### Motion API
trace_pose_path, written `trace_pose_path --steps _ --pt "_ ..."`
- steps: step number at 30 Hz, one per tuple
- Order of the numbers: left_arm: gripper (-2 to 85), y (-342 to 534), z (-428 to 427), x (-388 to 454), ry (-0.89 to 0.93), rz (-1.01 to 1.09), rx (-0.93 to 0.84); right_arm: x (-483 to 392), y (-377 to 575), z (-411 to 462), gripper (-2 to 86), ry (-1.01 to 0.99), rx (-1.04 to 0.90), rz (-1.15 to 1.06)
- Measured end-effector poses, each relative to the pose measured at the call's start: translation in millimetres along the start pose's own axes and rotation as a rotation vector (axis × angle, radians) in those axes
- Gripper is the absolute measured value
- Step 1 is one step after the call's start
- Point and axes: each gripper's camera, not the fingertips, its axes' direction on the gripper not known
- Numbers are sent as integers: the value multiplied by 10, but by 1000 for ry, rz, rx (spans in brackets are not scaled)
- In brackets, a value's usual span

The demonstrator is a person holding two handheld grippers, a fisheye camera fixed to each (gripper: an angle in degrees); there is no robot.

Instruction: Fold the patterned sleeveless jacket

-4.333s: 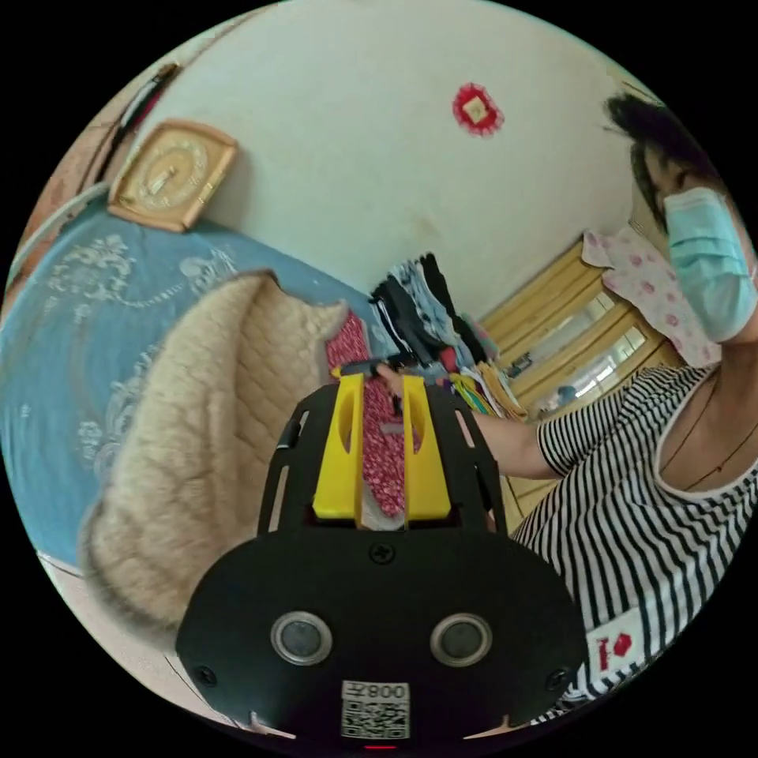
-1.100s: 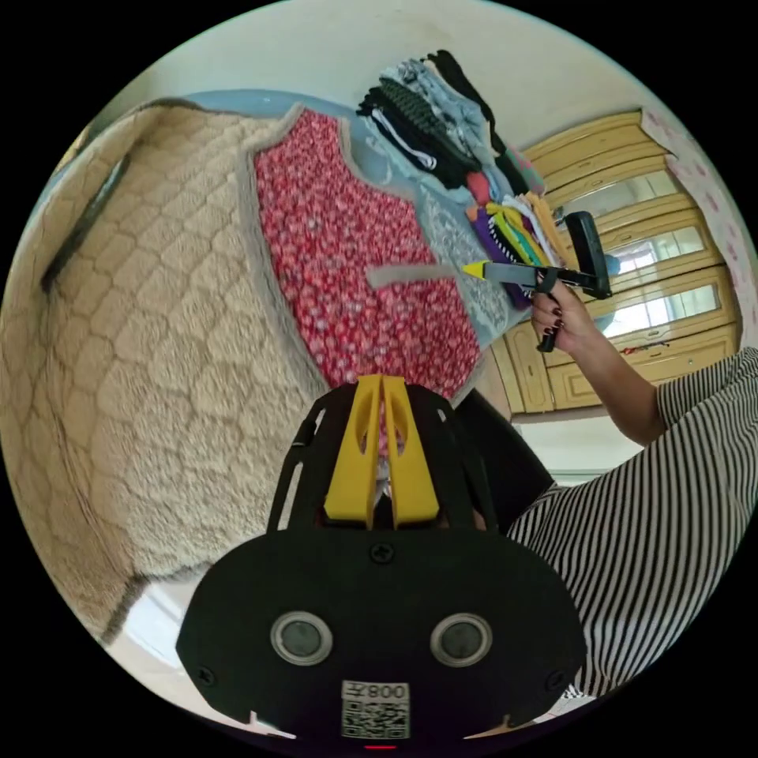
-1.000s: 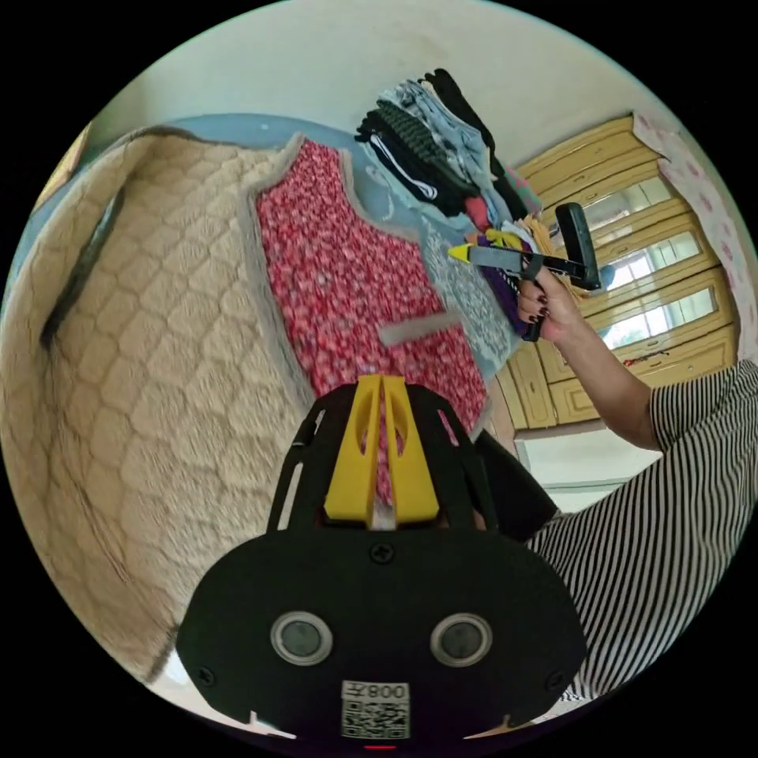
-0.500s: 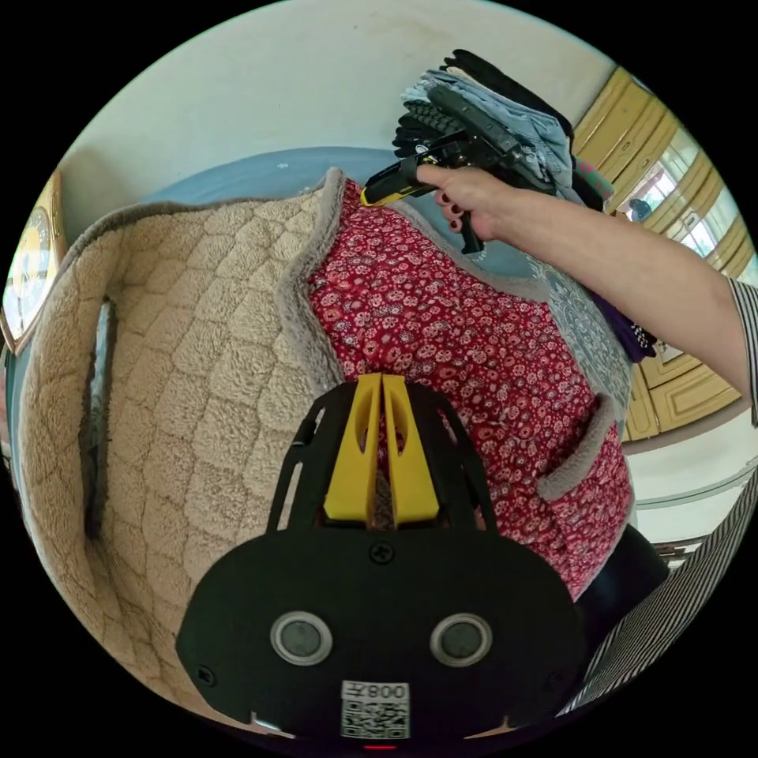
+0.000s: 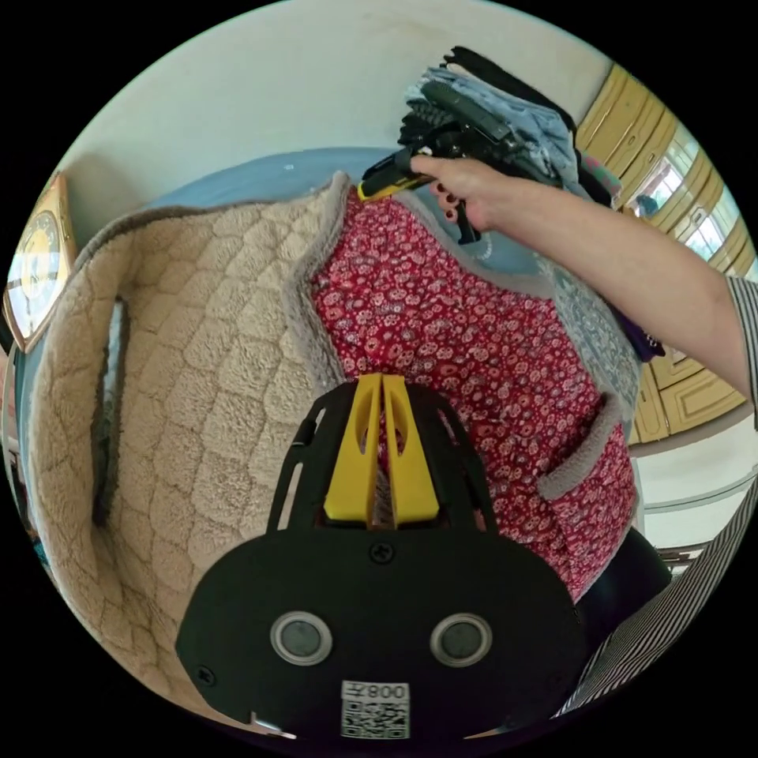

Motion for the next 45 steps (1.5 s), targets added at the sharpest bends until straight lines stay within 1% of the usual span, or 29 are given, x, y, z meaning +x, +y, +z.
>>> trace_pose_path --steps 2,4,6,7,8,9,10,12,14,17,20,22,23,24,25,26,27,28,30,31,33,35,36,37,38,40,42,43,45 --pt "1 54 -148 -62 19 -14 23 -53 10 -146 0 -22 17 -12" --pt "2 162 -330 -94 7 -11 67 -213 189 -458 0 -27 76 -89" --pt "2 357 -459 -155 34 -29 91 -325 406 -596 0 -50 114 -136" --pt "2 400 -450 -172 42 -35 79 -393 493 -523 0 -16 72 -161" --pt "2 462 -377 -209 56 -48 17 -417 510 -433 0 23 31 -164" --pt "2 516 -327 -242 62 -52 -11 -433 507 -193 0 90 -65 -170" --pt "2 548 -359 -259 60 -51 17 -414 487 -119 0 71 -59 -151" --pt "2 593 -497 -355 67 -56 -16 -388 364 -239 1 -10 -73 -73" --pt "2 696 -700 -415 82 -62 17 -526 345 -444 1 -22 -31 -103" --pt "2 1018 -1056 -446 122 -45 53 -934 640 -876 1 -35 12 -236" --pt "2 1449 -1284 -405 172 -36 24 -1261 1312 -1181 1 -79 -20 -315" --pt "2 1676 -1291 -375 213 -40 -39 -1400 1898 -1183 0 -123 -122 -299" --pt "2 1798 -1223 -374 249 -51 -112 -1419 2033 -1147 0 -111 -151 -285" --pt "2 1910 -1129 -375 241 -53 -182 -1437 2276 -1032 0 -71 -222 -253" --pt "2 1961 -1122 -386 235 -53 -175 -1413 2455 -914 0 -53 -291 -193" --pt "2 2022 -1197 -453 248 -88 -143 -1391 2518 -912 0 -82 -291 -157" --pt "2 2039 -1277 -521 263 -111 -174 -1367 2568 -1027 0 -153 -242 -99" --pt "2 2057 -1341 -546 259 -113 -169 -1404 2550 -1163 0 -165 -231 -79" --pt "2 2192 -1686 -619 256 -87 -75 -1541 2542 -1417 0 -132 -156 -94" --pt "2 2235 -1756 -636 258 -80 -66 -1639 2551 -1531 0 -139 -135 -110" --pt "2 2449 -1924 -722 252 -84 -81 -1767 2596 -1540 1 -157 -162 -125" --pt "3 2648 -1986 -819 263 -119 -121 -1861 2682 -1311 1 -156 -274 -128" --pt "4 2795 -2083 -895 278 -151 -111 -1904 2760 -1068 1 -134 -380 -124" --pt "4 2875 -2155 -938 286 -167 -93 -1947 2825 -939 1 -114 -399 -127" --pt "5 3051 -2333 -1044 293 -207 -50 -1965 2832 -961 1 -116 -360 -127" --pt "9 3382 -2678 -1264 277 -304 34 -2033 2734 -1008 1 -116 -375 -86" --pt "17 3984 -3227 -1635 235 -470 207 -2146 2658 -1088 1 -89 -372 -100" --pt "22 4169 -3371 -1742 212 -523 256 -2236 2612 -1139 1 -74 -373 -115" --pt "54 4924 -3823 -2167 124 -747 412 -2370 2554 -1208 1 -59 -366 -132"
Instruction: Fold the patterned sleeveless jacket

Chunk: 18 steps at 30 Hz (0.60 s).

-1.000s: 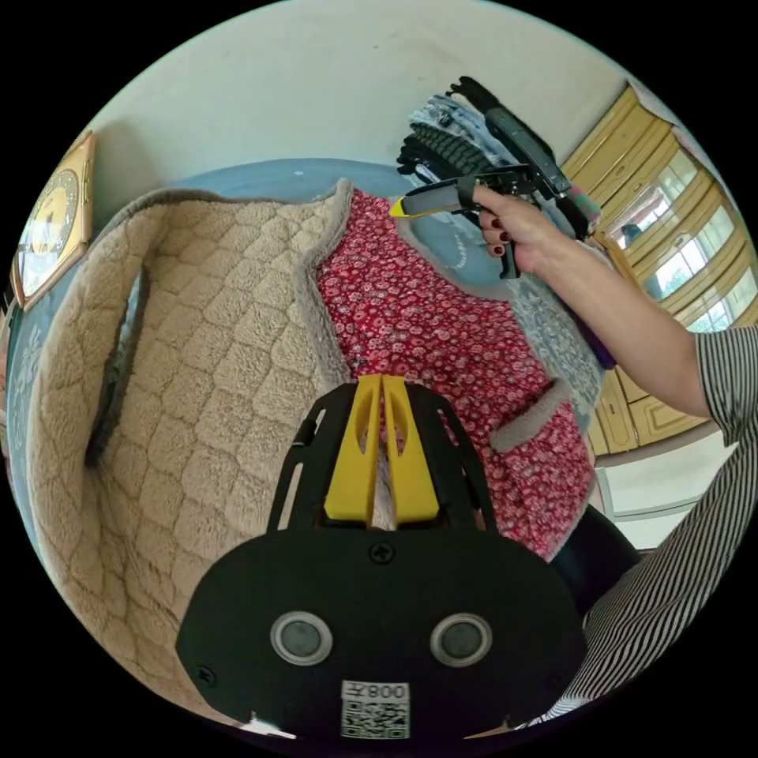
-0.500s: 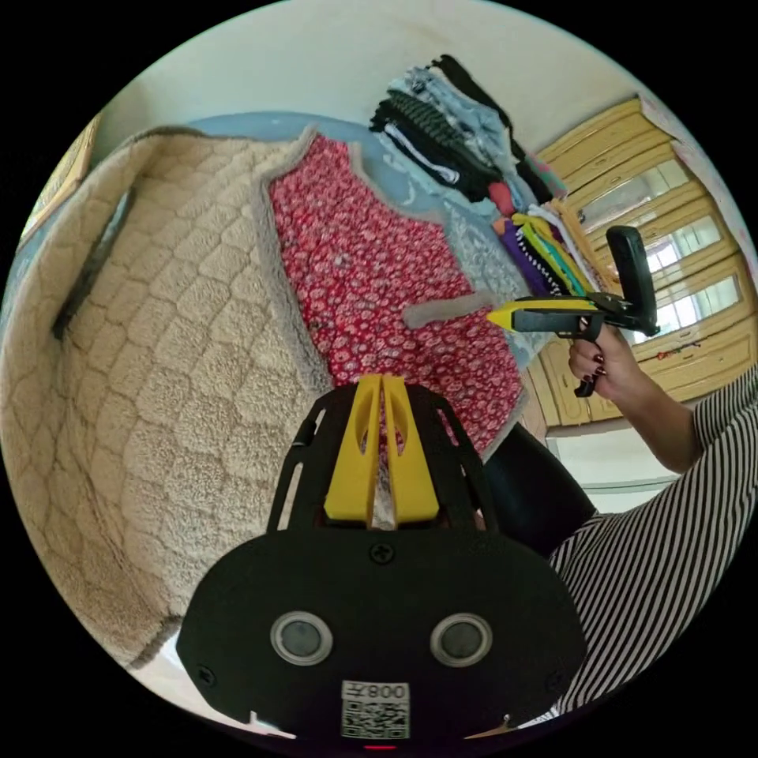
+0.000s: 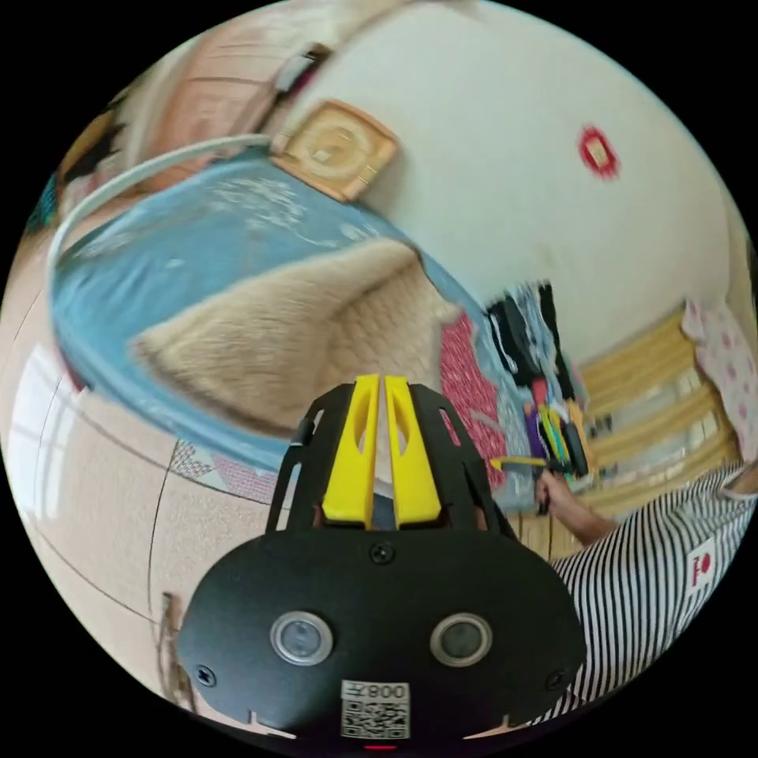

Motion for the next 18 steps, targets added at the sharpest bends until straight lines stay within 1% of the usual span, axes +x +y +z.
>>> trace_pose_path --steps 1,3,4,5,6,7,9,10,11,12,13,14,16,17,18 --pt "65 26 -144 -183 -12 -56 37 -76 -29 -50 1 -3 11 6" --pt "94 169 -581 -898 -25 -298 164 -184 -73 -112 1 -37 28 20" --pt "102 211 -654 -1057 -16 -349 197 -258 -100 -145 1 -54 41 29" --pt "115 287 -741 -1362 42 -460 245 -298 -116 -155 1 -62 42 32" --pt "123 347 -750 -1649 156 -557 271 -382 -152 -172 1 -73 37 34" --pt "124 373 -734 -1773 214 -596 281 -474 -184 -197 1 -78 38 29" --pt "118 450 -613 -2157 387 -726 285 -614 -231 -245 1 -64 34 15" --pt "114 464 -579 -2231 424 -751 285 -696 -260 -287 1 -54 35 10" --pt "89 487 -512 -2346 501 -791 279 -733 -274 -310 1 -52 38 9" --pt "68 494 -479 -2399 555 -799 286 -794 -303 -360 2 -52 43 8" --pt "59 495 -491 -2396 559 -795 302 -844 -333 -415 2 -53 52 12" --pt "47 478 -548 -2342 541 -765 329 -866 -348 -445 2 -54 58 16" --pt "39 423 -635 -2155 584 -647 364 -935 -423 -568 2 -81 91 32" --pt "35 366 -676 -1932 655 -500 363 -950 -446 -600 2 -90 100 36" --pt "33 315 -693 -1636 695 -337 306 -979 -503 -661 2 -114 120 42"
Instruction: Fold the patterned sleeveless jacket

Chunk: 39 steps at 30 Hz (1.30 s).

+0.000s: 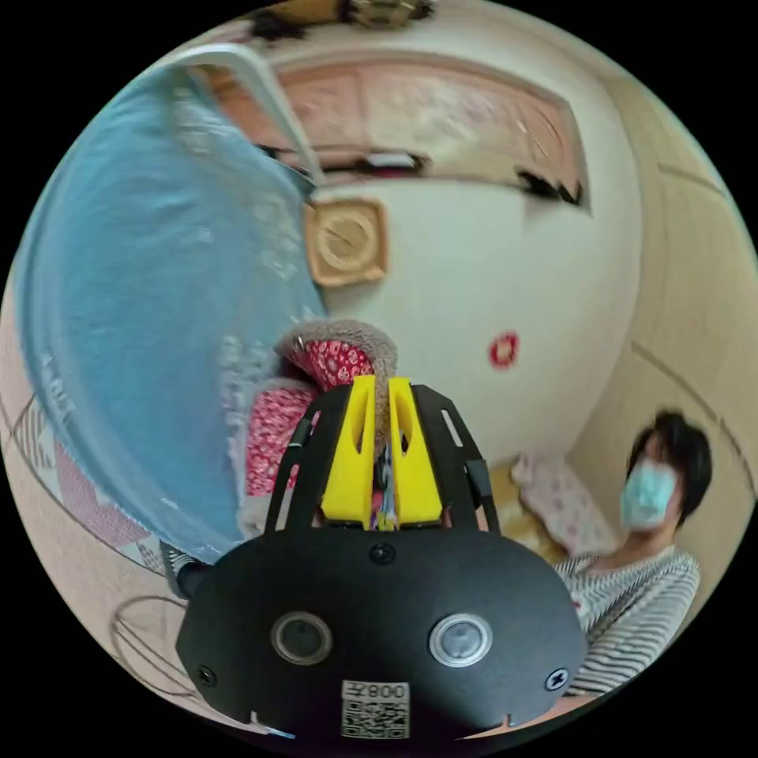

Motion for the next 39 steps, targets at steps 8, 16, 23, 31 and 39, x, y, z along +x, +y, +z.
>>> trace_pose_path --steps 8,16,23,31,39 --pt "25 1227 1275 382 -189 348 -775 -318 -659 -91 19 -192 76 0" --pt "25 1773 1624 330 -301 399 -884 -1567 -2026 327 86 -85 11 -234" --pt "26 2097 1901 283 -355 427 -970 -2501 -2851 908 104 100 -59 -345" --pt "26 2358 2235 154 -369 418 -1046 -2738 -3170 1599 93 256 -190 -331" --pt "25 2519 2480 83 -350 400 -1069 -2542 -3184 1635 27 253 -184 -313"
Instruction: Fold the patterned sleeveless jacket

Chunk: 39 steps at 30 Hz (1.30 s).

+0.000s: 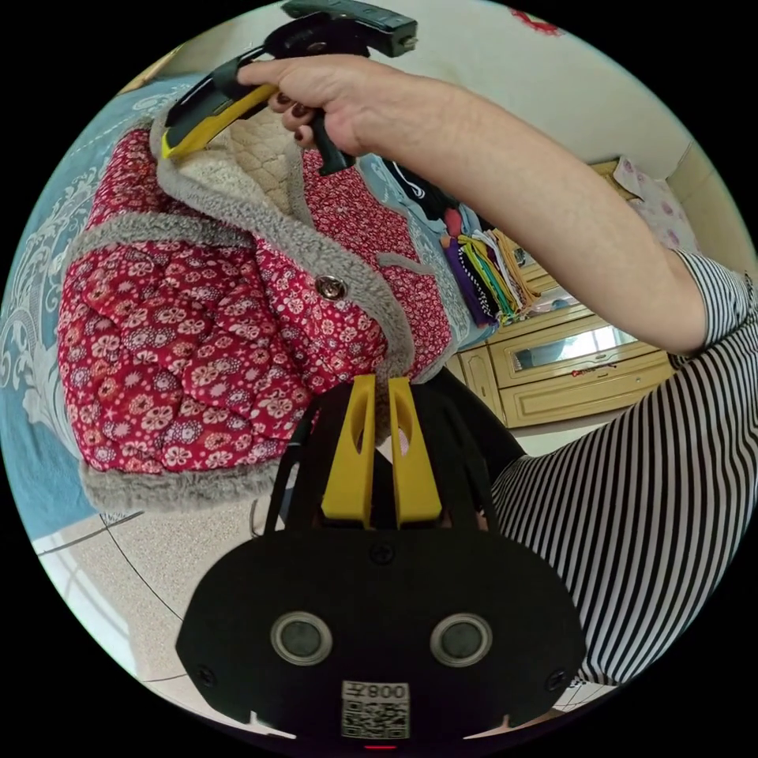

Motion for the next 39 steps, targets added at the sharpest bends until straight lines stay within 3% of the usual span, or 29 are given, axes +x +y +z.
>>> trace_pose_path --steps 7,15,25,33,39 --pt "25 -101 91 163 -21 27 20 629 541 -599 5 -207 196 85" --pt "24 -388 228 405 -33 86 36 1430 1317 -1005 1 -277 325 188" --pt "23 -808 798 575 -116 77 -100 2324 1828 -371 1 -337 245 371" --pt "26 -1140 1072 617 -143 46 -220 2589 2014 -184 1 -391 244 391" --pt "35 -1269 1110 654 -157 16 -201 2765 2207 103 0 -470 211 484"
